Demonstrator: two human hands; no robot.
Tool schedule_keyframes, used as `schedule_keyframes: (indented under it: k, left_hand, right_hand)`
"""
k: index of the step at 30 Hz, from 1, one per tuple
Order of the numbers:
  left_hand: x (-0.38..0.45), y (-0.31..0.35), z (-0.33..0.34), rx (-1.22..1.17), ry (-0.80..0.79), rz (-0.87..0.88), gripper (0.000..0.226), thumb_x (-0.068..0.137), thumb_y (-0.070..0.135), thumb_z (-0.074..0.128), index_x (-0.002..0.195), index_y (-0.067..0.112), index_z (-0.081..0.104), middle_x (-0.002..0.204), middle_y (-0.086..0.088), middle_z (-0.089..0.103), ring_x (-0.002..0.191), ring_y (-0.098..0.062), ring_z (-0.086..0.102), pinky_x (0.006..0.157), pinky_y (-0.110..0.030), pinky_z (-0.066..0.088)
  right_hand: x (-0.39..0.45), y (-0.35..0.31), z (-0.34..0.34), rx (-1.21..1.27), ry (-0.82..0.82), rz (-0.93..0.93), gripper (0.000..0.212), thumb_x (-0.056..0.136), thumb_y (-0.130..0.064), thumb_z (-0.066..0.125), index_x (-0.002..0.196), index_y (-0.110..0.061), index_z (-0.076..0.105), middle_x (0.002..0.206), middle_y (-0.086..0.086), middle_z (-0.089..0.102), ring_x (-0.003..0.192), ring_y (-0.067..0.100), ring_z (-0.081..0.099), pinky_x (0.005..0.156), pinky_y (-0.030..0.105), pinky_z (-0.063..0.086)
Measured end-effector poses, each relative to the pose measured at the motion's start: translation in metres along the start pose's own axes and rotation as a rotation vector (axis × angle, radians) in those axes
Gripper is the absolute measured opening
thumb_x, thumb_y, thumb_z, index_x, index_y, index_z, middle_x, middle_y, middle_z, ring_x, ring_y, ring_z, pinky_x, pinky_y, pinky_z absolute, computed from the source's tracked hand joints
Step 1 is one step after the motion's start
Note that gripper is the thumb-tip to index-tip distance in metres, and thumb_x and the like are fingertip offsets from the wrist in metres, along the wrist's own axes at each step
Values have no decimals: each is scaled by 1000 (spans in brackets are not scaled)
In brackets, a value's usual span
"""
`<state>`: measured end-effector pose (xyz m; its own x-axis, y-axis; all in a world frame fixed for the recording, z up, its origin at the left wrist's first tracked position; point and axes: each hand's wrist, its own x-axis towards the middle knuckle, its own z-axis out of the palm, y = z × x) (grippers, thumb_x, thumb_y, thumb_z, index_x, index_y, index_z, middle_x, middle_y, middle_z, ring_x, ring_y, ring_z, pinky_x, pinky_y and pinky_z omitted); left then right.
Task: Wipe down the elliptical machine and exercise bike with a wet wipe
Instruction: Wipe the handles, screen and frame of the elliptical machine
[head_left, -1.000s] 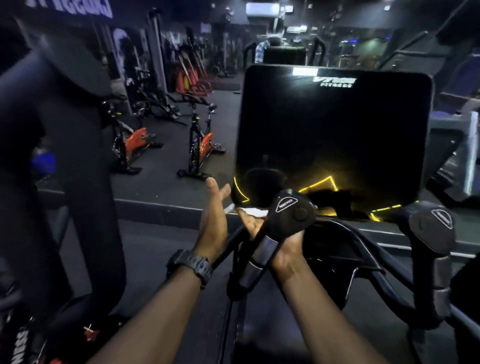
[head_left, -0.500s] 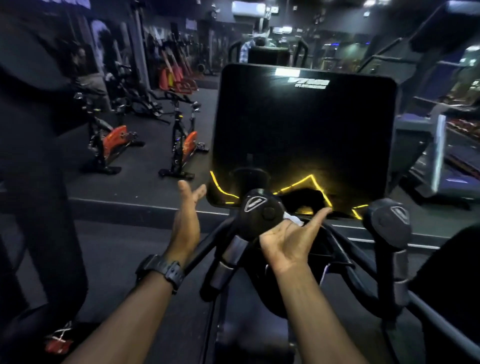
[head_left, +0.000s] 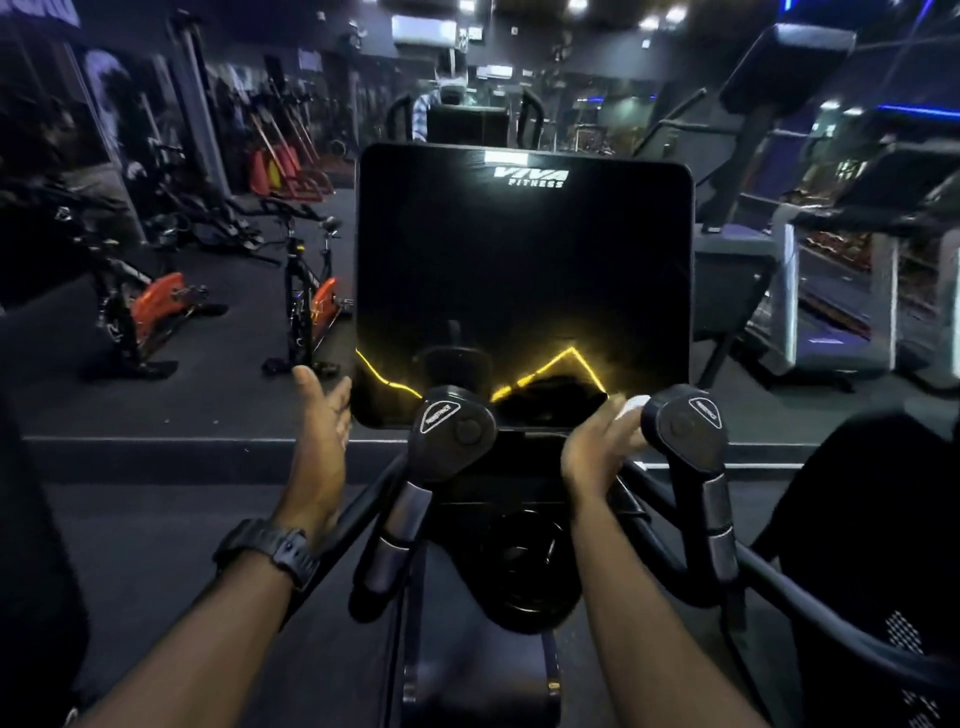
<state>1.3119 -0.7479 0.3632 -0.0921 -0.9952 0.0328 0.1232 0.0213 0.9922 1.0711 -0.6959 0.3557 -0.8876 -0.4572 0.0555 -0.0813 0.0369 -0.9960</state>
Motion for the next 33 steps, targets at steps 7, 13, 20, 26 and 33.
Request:
schedule_keyframes:
  k: [7,13,20,26,33]
  left_hand:
    - [-3,8,-5,0,-30,4,115,73,87,7,156,13,36,164,-6,32,152,-19,29,128,-39,14]
    - [-1,11,-7,-9,-61,8,112,76,84,7,156,12,35,163,-7,36,150,-18,32,124,-34,19]
    - [-3,14,-12,-7,-96,-25,115,74,90,7,157,14,33,165,-4,31,153,-19,27,128,-41,13]
    - [-13,21,-3,8,-78,3,117,73,91,9,157,14,33,165,-6,30,154,-23,26,124,-33,18]
    - [-6,16,-9,-5,-149,6,114,75,91,13,157,14,34,163,-4,35,149,-15,33,120,-29,23]
  right_hand:
    - [-28,38,13,-776,-125,-773,76,98,-50,27,155,-2,14,164,17,5,151,31,-5,120,43,-13]
    - [-75,21,52,-604,-754,-1227,37,98,-31,50,133,-21,54,133,0,57,125,22,52,106,41,42]
    - [-6,34,-32,-864,-293,-1171,56,99,-41,41,138,-3,52,147,13,47,135,28,44,113,49,33]
    - [-56,10,41,-762,-537,-1129,55,94,-50,51,143,-27,41,145,-2,49,137,20,41,114,47,33]
    - [-49,-7,46,-932,-752,-1391,78,88,-70,43,147,-19,36,154,-3,37,144,2,27,117,38,28]
